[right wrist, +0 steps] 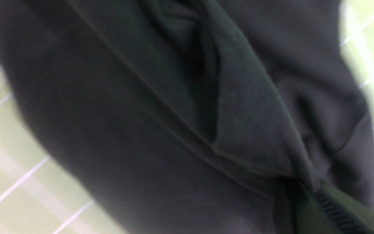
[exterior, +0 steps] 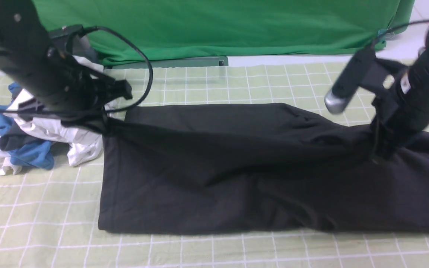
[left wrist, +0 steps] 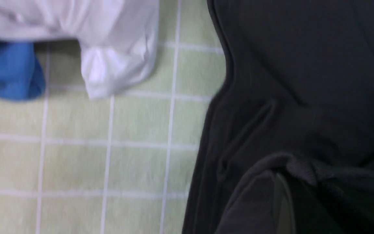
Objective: Fold a long-sleeved shirt over a green coffee tablecloth.
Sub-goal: 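Fold the black garment in half by bringing its near edge over to the far edge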
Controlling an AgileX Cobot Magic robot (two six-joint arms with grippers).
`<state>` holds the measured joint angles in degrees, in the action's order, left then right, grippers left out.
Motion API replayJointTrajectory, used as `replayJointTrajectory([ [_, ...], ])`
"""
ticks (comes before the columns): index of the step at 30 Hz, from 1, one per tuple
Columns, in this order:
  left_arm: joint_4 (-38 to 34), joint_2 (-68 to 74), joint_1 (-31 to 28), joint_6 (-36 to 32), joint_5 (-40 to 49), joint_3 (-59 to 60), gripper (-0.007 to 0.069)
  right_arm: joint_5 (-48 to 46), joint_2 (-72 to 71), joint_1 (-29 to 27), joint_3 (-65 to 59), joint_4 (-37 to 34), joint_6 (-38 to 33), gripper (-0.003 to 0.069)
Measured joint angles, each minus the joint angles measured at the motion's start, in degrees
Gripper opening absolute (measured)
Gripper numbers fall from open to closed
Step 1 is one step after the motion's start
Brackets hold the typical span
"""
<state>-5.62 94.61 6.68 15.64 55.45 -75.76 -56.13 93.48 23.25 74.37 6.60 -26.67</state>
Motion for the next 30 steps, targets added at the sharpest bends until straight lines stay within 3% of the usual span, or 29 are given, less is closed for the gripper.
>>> replayJointTrajectory([
  [17,3.7,25.3,-1.6,0.0,3.4,-28.3,0.0021,0.0,26.2,-4.2,28.6,-1.1,-3.6,0.0008],
  [27,7.6,29.7,-1.6,3.0,1.8,-30.0,0.0022,4.2,32.5,-4.2,32.5,-1.2,-2.2,0.001],
  [30,7.4,29.8,-1.6,3.6,-0.2,-30.0,0.0043,6.9,32.7,-4.2,32.5,-1.2,-0.3,0.004],
])
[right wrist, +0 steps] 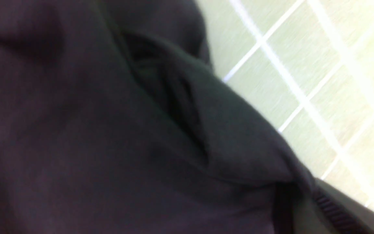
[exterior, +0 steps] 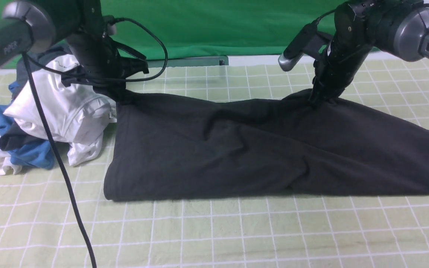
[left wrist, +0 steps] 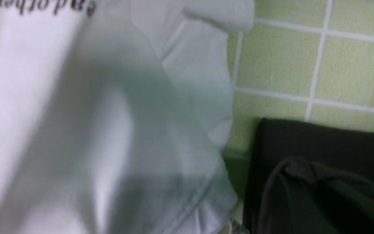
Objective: Fold a long-sleeved shirt over a green coffee tablecloth.
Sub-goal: 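Fold the black garment in half by bringing its near edge over to the far edge, then pull the folded dark garment lengthwise by its ends to straighten it flat on the table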
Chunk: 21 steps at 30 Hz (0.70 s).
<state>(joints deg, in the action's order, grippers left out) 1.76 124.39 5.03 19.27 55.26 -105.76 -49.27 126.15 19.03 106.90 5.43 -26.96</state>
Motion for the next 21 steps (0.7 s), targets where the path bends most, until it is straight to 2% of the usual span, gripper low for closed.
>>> replayJointTrajectory([
  [2,-0.5,0.0,0.0,-0.1,-0.5,-0.1,0.0066,1.0,0.0,0.0,0.2,0.0,0.8,0.0076],
  [5,-0.8,0.0,0.0,-0.2,-0.7,-0.2,0.0149,1.8,0.0,0.0,0.5,0.0,3.7,0.0191],
  [6,-0.8,0.0,0.0,-0.2,-0.7,-0.2,0.0155,1.8,0.0,0.0,0.5,0.0,4.0,0.0199],
  [9,-0.3,0.0,0.0,-0.2,-0.4,-0.6,0.0277,-1.8,-0.1,0.0,2.5,0.1,6.6,0.0315],
  [10,-0.1,0.0,0.0,-0.2,-0.2,-0.7,0.029,-2.1,-0.1,0.0,2.5,0.2,6.7,0.0318],
  [11,1.2,-0.1,-0.1,-0.2,1.0,-1.6,0.0345,-5.0,-0.4,0.0,4.2,1.0,7.4,0.0337],
  [12,1.5,-0.2,-0.1,-0.2,1.2,-1.9,0.0351,-5.4,-0.5,0.0,4.4,1.1,7.4,0.0337],
  [13,2.4,-0.6,-0.2,-0.5,2.7,-3.2,0.0389,-8.3,-1.1,0.0,5.9,1.4,8.8,0.0334],
  [15,2.4,-1.2,-0.3,-1.7,4.5,-4.9,0.0412,-11.0,-1.9,0.0,7.3,1.6,10.2,0.0304],
  [17,0.6,-2.5,-0.3,-5.6,8.0,-7.7,0.0405,-14.9,-4.3,0.0,8.6,1.4,11.7,0.019],
  [18,-1.8,-3.3,-0.2,-8.9,10.5,-9.3,0.0358,-17.4,-6.1,0.0,8.9,1.0,11.9,0.0103],
  [19,-2.3,-3.4,-0.2,-9.3,10.5,-9.5,0.035,-17.4,-6.4,0.0,8.9,1.0,11.9,0.0092],
  [20,-3.6,-3.8,0.0,-10.9,11.8,-10.0,0.0311,-18.5,-7.4,0.0,8.9,0.5,12.1,0.0059],
  [21,-6.0,-4.7,0.8,-14.5,13.2,-10.4,0.0212,-19.5,-9.9,-0.1,8.8,-0.4,12.2,0.0022],
])
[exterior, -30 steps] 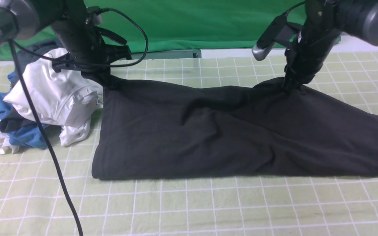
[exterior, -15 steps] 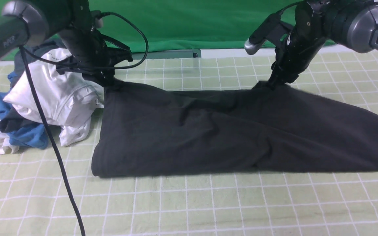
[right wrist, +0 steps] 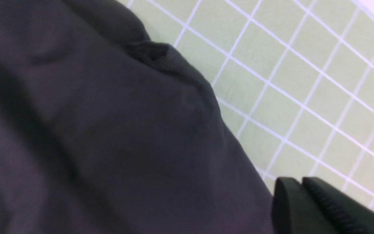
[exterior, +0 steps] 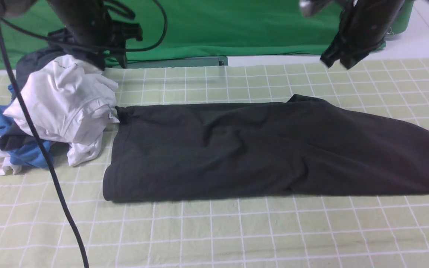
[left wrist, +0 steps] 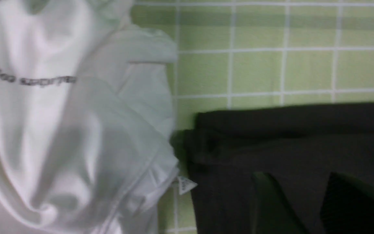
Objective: Fold a long-sleeved shirt over a green coffee tablecloth.
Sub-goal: 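Pull the folded dark garment lengthwise by its ends to straighten it flat on the table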
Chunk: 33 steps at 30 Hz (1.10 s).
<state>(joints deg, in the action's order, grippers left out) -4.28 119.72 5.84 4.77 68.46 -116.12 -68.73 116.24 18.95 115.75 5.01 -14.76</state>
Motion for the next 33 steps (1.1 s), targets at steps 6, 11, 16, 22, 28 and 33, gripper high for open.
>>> replayJointTrajectory([
  [6,-2.6,-0.1,5.1,-6.8,1.2,-0.2,0.0015,-0.6,-8.4,0.0,-4.3,-5.0,0.0,-0.0004],
  [11,-3.4,2.1,8.9,-7.8,-1.4,-0.2,0.0006,-0.8,-14.2,0.0,-9.6,-7.5,-0.7,-0.0004],
  [16,-5.4,5.8,12.1,-14.5,-8.2,-0.2,0.002,-1.0,-20.5,0.0,-15.2,-7.7,-0.7,-0.0004],
  [22,-6.1,9.9,15.0,-17.4,-13.5,-0.2,0.0132,-1.1,-24.4,0.0,-18.4,-7.9,-0.7,-0.0004],
  [28,-6.0,13.6,16.4,-21.3,-16.3,-0.2,0.0387,-1.0,-24.8,0.0,-18.8,-8.0,-0.7,-0.0004],
  [33,-3.9,16.0,16.6,-21.5,-16.4,-0.2,0.0491,-0.7,-24.8,0.0,-18.8,-8.3,-0.7,-0.0004],
])
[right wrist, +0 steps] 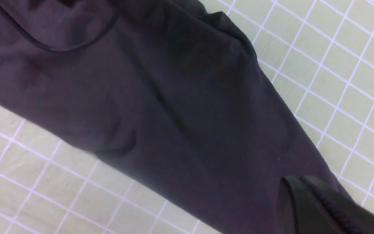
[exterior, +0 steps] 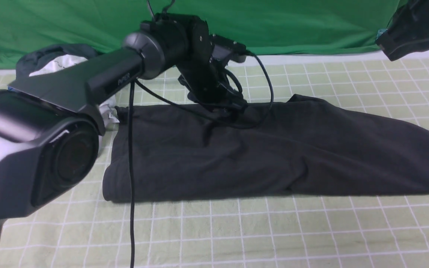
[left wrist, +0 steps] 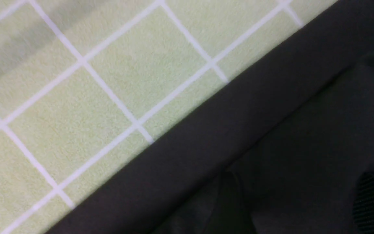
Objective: Fold a long-sleeved shirt over a green coffee tablecloth.
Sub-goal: 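Pull the folded dark garment lengthwise by its ends to straighten it flat on the table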
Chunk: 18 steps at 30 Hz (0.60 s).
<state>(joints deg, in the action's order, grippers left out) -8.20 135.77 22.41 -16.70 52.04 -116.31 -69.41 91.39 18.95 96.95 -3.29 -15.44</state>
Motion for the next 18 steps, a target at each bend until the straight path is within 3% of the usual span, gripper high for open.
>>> replayJointTrajectory([
  [4,4.1,1.2,0.0,1.6,-0.8,0.0,0.0443,0.1,0.0,0.0,0.0,-0.1,0.0,-0.0004],
  [7,5.2,1.2,0.0,1.2,-1.4,-0.1,0.0302,0.1,0.0,0.0,0.0,-0.2,0.0,-0.0003],
  [9,5.1,1.2,0.0,-0.3,-1.4,-0.1,0.0125,0.1,0.0,0.0,0.0,-0.2,0.0,-0.0003],
  [11,5.1,1.2,0.0,-1.5,-1.4,-0.1,0.0064,0.1,0.0,0.0,0.0,-0.2,0.0,-0.0003],
  [13,5.6,1.2,0.0,-2.0,-1.4,-0.1,0.0024,0.2,0.0,0.0,0.0,-0.2,0.0,-0.0003],
  [18,8.2,0.3,0.1,-2.0,-1.4,-0.1,0.0011,0.8,0.0,0.0,0.0,-0.2,0.0,-0.0003],
])
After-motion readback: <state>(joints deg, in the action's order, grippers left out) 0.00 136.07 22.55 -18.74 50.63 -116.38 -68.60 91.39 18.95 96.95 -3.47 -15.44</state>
